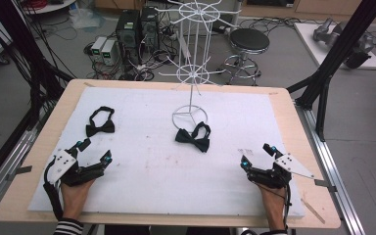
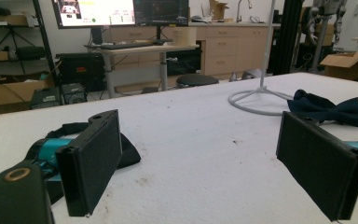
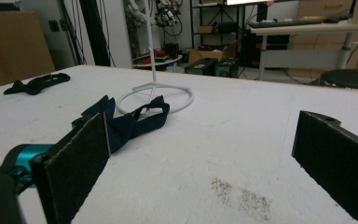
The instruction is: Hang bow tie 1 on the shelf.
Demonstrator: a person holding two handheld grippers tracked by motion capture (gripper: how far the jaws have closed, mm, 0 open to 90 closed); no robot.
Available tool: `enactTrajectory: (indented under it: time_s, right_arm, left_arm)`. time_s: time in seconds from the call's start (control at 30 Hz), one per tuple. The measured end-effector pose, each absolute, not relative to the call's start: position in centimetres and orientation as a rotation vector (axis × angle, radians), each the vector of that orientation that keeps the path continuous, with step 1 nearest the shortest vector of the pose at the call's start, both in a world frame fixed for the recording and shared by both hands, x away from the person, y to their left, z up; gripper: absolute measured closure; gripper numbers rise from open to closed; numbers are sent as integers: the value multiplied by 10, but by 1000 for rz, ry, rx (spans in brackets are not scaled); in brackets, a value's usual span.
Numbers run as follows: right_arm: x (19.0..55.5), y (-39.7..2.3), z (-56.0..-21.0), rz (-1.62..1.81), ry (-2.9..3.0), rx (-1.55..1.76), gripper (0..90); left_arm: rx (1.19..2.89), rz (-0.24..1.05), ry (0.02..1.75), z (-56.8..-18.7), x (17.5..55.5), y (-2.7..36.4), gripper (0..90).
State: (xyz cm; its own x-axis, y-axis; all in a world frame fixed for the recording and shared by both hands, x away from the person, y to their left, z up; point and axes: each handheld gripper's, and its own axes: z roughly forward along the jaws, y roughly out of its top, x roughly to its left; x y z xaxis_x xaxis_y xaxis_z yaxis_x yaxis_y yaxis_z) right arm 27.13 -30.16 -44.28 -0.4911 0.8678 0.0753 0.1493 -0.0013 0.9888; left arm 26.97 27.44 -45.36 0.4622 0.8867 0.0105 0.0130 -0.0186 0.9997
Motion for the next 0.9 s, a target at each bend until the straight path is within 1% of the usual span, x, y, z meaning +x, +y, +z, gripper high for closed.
enactTrajectory:
  time_s: [0.17, 0.47, 0.9]
  right_arm:
    - [276, -296, -424, 1530, 1754, 1004, 33]
    - [290, -285, -403, 1490, 1879, 952, 33]
    - [309, -268, -393, 1462, 1985, 951, 34]
  left_arm:
    - [1422, 851, 853, -454, 270, 274, 145]
    - [1423, 852, 855, -453, 270, 274, 145]
    - [1421, 854, 859, -454, 270, 274, 145]
